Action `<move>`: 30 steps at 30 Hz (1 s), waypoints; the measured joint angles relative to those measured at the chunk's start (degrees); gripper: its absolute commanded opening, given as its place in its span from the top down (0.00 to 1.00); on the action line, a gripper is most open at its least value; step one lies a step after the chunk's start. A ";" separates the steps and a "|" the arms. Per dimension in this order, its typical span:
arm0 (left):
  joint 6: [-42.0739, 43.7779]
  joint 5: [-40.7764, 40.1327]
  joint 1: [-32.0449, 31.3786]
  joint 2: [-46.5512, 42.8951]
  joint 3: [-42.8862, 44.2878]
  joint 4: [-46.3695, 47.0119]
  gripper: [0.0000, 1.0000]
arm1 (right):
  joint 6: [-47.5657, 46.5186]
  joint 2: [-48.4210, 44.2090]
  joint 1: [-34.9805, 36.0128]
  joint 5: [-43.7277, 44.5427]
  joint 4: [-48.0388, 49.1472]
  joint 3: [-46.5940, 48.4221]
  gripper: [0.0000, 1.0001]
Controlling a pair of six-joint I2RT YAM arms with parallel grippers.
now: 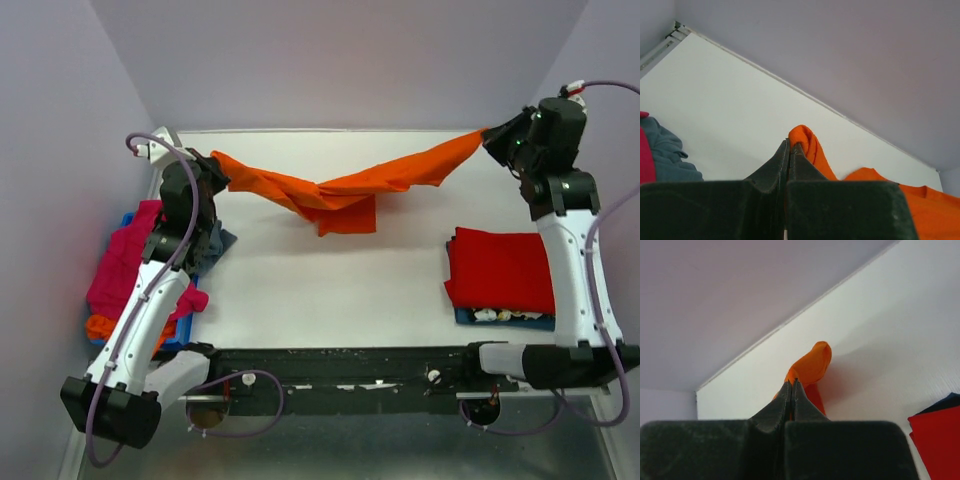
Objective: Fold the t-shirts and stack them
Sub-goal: Flatten out the tshirt
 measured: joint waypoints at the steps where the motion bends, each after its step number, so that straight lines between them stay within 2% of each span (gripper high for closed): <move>1: -0.15 0.07 0.28 -0.22 -0.17 0.22 1.00 | -0.13 -2.16 -0.09 0.02 -0.02 0.42 0.99; 2: -0.26 0.22 0.33 -0.61 -0.76 0.44 0.96 | -0.24 -4.57 -0.09 0.07 -0.09 0.37 0.99; 5: -1.18 1.88 0.33 -2.27 -5.92 1.57 0.16 | -0.42 -12.55 -0.07 -0.02 0.52 -2.67 0.99; 6: -1.77 2.49 0.31 -2.71 -8.07 1.60 0.06 | -0.44 -14.95 -0.07 -0.13 0.92 -4.74 0.99; 8: -3.04 3.89 0.31 -3.21 -13.53 1.40 0.03 | -0.44 -19.61 -0.09 -0.72 1.90 -9.97 0.99; 11: -3.98 5.57 0.33 -3.37 -20.11 -0.26 0.04 | -0.59 -22.16 -0.09 -1.51 1.99 -16.04 0.99; 15: -4.55 8.98 0.33 -5.16 -25.81 -0.46 0.11 | -0.92 -20.83 -0.07 -2.25 2.25 -22.69 0.99; 19: -4.63 13.40 0.31 -4.74 -28.00 2.29 0.20 | -0.61 -22.69 -0.09 -2.27 2.75 -31.47 0.99; 23: -5.40 17.64 -0.35 1.88 -27.39 5.44 0.20 | 0.42 -26.56 -0.09 -1.75 2.86 -38.10 0.99; 30: -5.60 19.65 -5.60 17.57 -22.80 8.15 0.19 | 0.92 -29.68 -0.09 -1.60 6.16 -47.78 0.99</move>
